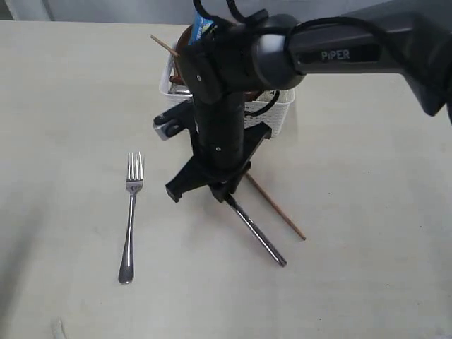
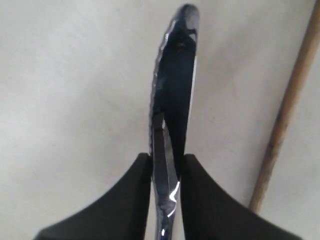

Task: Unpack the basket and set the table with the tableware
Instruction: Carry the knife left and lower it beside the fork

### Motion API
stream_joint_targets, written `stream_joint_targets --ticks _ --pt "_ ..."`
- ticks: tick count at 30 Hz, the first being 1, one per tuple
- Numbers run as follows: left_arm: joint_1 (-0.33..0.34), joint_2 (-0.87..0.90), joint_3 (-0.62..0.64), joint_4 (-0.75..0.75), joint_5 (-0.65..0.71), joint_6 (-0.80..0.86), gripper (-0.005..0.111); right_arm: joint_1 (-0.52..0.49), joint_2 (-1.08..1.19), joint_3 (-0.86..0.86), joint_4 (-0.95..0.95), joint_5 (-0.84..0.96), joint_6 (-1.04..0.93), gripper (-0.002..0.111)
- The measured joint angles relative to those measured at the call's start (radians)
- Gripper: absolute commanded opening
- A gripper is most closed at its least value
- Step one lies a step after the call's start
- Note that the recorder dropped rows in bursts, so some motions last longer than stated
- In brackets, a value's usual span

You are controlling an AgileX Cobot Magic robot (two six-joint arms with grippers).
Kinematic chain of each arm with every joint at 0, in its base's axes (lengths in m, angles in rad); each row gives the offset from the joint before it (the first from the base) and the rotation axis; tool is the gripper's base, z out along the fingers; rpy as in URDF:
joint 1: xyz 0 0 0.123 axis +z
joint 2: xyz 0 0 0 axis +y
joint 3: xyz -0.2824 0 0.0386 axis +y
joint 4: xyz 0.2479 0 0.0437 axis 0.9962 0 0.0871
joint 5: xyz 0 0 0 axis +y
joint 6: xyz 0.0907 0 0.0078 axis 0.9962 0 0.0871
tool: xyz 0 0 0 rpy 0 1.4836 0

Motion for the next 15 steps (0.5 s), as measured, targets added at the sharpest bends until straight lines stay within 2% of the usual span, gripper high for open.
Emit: stream_joint_targets --ticks 7,15 --pt "0.000 0.000 0.000 0.000 0.000 0.000 0.000 0.002 -0.005 -0.063 0.027 0.022 0.000 0.000" --pt "0.000 0.000 0.000 0.000 0.000 0.000 0.000 0.002 -0.005 -0.154 0.189 0.011 -0.004 0.000"
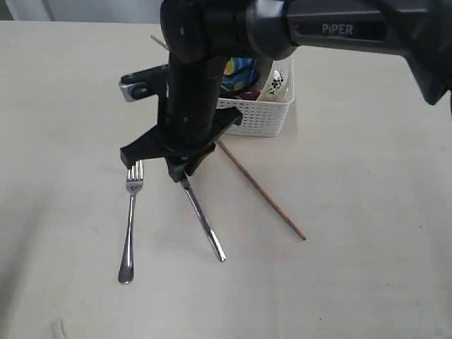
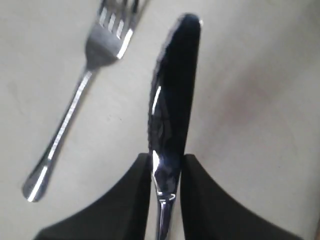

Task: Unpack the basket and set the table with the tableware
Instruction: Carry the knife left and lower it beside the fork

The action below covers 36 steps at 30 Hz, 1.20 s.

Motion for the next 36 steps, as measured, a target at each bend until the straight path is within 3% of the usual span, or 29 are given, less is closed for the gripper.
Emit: stream_joint_targets --ticks 17,36 --pt "0.000 0.000 0.000 0.000 0.000 0.000 0.000 0.125 0.066 -0.081 0.054 0.000 0.000 0.000" --pt "0.000 0.000 0.000 0.000 0.000 0.000 0.000 0.127 0.117 -0.087 0.348 -0.191 0.002 0.000"
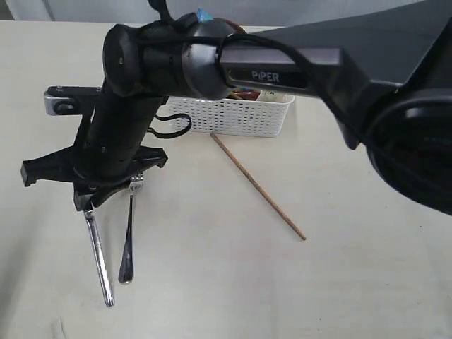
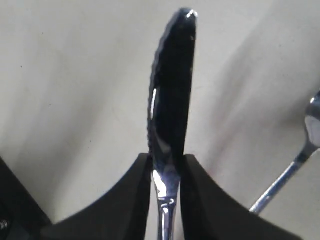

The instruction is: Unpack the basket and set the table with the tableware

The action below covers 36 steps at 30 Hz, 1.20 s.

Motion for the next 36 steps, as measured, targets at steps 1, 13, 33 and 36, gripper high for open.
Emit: stream_joint_targets --ticks 1,13,33,36 --pt "0.000 0.000 0.000 0.000 0.000 0.000 0.000 0.000 0.014 0.000 0.011 -0.022 0.011 0.000" --pt "0.000 0.000 0.000 0.000 0.000 0.000 0.000 0.000 0.042 -0.018 -0.075 -0.165 0.172 0.000" --pt "0.000 0.000 0.000 0.000 0.000 0.000 0.000 0.017 0.044 -0.018 -0.217 -0.209 0.430 0.000" --pt "0.000 0.000 0.000 0.000 0.000 0.000 0.000 0.024 0.044 -0.018 -0.217 -0.222 0.432 0.000"
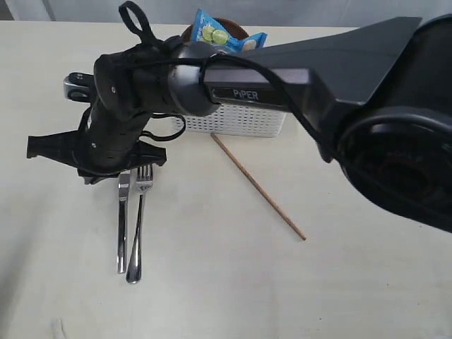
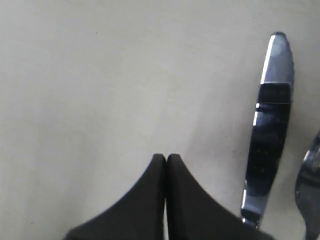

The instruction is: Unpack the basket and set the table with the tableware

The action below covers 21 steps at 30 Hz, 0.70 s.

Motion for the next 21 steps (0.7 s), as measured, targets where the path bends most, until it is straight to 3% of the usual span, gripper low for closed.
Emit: stream_joint_targets --ticks 21 --pt "0.000 0.000 0.000 0.000 0.000 0.000 0.000 0.017 -0.022 0.000 -0.254 0.232 0.034 0.000"
